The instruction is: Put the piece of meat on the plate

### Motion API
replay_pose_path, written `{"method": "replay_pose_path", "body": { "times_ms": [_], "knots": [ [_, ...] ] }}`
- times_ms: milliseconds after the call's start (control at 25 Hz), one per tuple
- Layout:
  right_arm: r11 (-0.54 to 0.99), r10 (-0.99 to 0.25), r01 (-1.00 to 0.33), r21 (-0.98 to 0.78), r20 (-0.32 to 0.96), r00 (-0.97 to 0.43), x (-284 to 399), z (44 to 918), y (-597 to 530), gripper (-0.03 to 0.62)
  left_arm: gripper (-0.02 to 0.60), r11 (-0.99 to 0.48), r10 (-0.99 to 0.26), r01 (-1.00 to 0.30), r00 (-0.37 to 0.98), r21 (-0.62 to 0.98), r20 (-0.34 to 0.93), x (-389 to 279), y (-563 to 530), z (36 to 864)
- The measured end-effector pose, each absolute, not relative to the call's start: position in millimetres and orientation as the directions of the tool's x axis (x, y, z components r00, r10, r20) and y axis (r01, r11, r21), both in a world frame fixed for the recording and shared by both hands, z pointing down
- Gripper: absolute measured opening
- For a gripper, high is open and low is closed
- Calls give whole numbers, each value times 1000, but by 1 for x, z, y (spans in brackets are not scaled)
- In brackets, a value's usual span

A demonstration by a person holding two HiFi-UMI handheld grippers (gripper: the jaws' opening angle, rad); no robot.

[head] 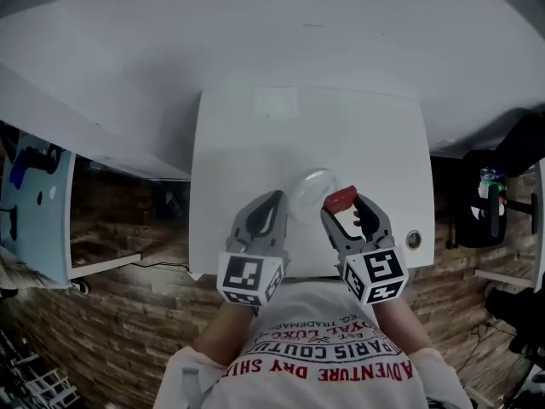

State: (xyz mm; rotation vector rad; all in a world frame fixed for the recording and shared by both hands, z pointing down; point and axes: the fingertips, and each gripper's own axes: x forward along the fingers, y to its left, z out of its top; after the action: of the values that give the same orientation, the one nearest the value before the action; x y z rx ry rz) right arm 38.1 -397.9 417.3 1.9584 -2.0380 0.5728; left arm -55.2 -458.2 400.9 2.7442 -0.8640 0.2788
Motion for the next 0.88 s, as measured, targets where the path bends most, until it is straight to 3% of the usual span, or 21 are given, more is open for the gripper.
{"method": "replay_pose_path", "body": {
  "times_ms": [880],
  "knots": [
    [129, -585, -985, -112, 794, -167, 47, 590, -426, 279, 8, -695, -483, -652, 735, 303, 475, -50, -474, 517]
  ]
}}
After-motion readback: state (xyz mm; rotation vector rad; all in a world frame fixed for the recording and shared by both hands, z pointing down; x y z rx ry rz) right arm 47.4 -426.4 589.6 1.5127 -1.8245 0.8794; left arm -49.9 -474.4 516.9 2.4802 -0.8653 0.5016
